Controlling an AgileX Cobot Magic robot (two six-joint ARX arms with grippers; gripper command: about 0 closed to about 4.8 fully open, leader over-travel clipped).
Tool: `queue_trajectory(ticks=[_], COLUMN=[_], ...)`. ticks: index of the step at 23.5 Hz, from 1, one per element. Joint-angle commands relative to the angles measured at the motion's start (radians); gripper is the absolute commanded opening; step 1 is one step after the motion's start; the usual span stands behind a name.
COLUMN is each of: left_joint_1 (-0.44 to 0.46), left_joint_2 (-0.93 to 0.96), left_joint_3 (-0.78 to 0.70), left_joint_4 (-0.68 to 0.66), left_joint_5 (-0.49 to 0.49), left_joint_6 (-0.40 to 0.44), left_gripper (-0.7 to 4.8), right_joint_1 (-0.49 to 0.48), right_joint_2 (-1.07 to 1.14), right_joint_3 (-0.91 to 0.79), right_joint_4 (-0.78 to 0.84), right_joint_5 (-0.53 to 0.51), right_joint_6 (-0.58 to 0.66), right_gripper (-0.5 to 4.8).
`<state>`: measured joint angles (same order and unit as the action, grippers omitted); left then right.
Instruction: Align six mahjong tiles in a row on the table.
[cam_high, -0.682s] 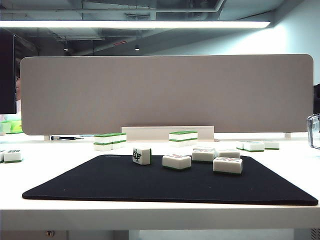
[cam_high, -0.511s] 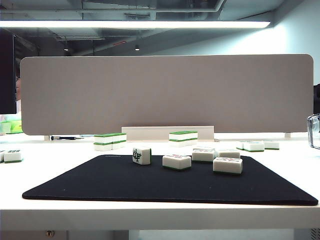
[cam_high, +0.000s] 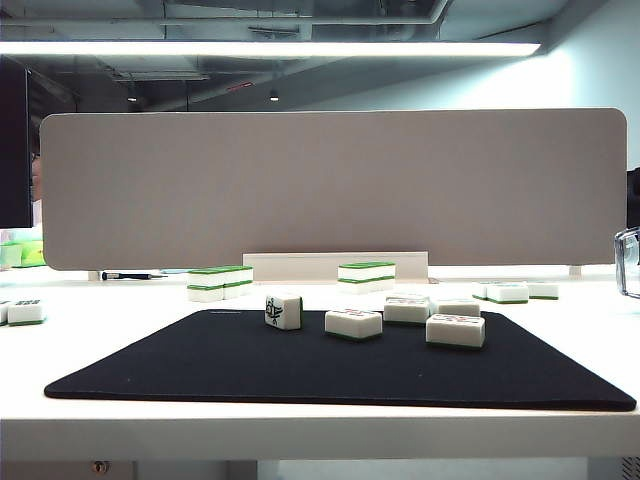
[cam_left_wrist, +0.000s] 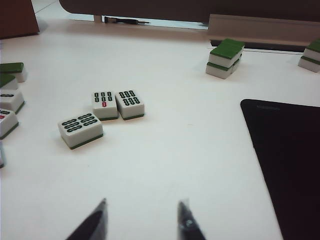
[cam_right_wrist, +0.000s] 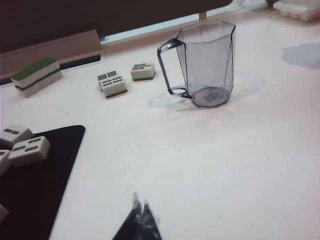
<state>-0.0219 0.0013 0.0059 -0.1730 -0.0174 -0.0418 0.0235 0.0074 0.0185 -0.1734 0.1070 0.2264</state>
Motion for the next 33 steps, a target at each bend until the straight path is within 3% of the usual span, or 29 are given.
queue_trajectory(ticks=[1,10,15,28,30,33], left_joint_1=[0.0,0.0,0.0,0.0,0.0,0.0], left_joint_2=[0.001,0.0,0.0,0.0,0.0,0.0], left_joint_3=[0.0,0.0,0.0,0.0,0.0,0.0], left_joint_4=[-0.014,-0.015,-0.015,-0.013,-0.013,-0.013], left_joint_5=[0.007,0.006,0.006,0.005,0.003,0.003], left_joint_6=[0.0,0.0,0.0,-0.047,-0.044,-0.044], left_gripper=[1.74,1.74,1.74,1.74,1.74,1.74], right_joint_1=[0.0,0.0,0.0,0.0,0.0,0.0], right_joint_2=[-0.007,-0.007,-0.007,-0.006,-0.006,-0.006], right_joint_3=[0.061,0.359,0.552,0.916,0.973,1.002], right_joint_4=[0.014,-0.23,-0.427,-0.9,-0.989,-1.052], right_joint_5=[-0.004,-0.008,-0.071,-0.366,-0.49,-0.565], right_joint_6=[-0.002,-0.002,-0.003,-0.021,-0.021,-0.02], right_gripper=[-0.01,-0.01,-0.01,-0.01,-0.01,-0.01])
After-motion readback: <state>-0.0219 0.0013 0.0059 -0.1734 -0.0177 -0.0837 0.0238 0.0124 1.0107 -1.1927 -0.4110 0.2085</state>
